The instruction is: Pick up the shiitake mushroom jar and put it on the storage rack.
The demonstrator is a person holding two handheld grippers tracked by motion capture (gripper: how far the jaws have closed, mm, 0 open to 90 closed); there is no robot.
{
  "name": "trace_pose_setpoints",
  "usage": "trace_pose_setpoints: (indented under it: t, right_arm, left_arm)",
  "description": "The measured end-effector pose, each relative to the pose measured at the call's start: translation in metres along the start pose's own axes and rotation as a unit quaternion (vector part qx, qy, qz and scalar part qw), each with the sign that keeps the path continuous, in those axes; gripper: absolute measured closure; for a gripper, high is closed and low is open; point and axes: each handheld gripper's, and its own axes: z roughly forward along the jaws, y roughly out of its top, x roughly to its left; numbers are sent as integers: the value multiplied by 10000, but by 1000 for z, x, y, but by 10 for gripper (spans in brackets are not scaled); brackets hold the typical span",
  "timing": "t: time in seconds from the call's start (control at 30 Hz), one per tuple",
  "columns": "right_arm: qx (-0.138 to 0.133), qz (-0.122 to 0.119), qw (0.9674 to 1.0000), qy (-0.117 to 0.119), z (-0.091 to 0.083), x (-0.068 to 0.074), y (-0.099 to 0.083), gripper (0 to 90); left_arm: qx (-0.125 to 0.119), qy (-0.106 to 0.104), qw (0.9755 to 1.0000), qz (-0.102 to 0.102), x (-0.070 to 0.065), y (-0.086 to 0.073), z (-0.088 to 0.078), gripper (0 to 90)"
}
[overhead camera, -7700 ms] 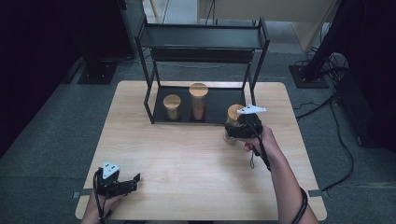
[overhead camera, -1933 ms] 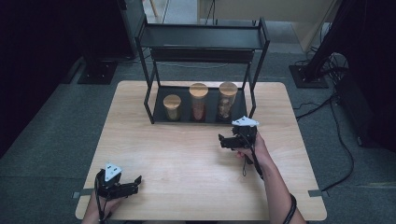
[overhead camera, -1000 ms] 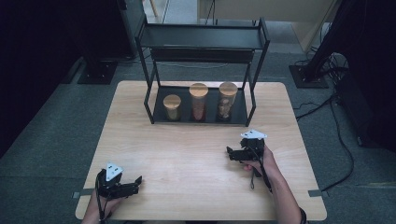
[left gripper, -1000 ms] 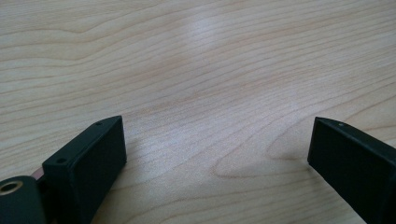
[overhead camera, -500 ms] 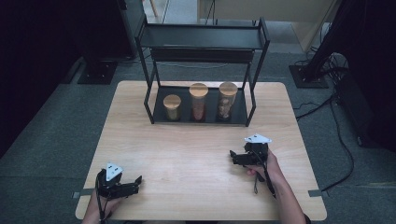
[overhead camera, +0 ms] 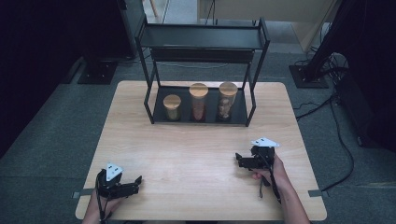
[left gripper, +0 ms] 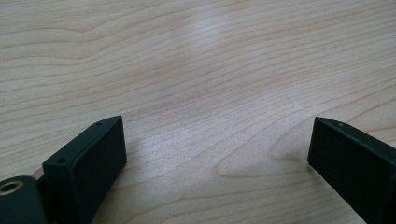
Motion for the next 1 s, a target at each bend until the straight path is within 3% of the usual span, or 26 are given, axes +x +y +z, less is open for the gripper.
trace_pose_setpoints:
  t: [1.0]
  right_arm:
    - [45,12,9999,-122,-19,-13,-18,17]
  left_arm:
    - [15,34,10000,35,-1,0,1,46]
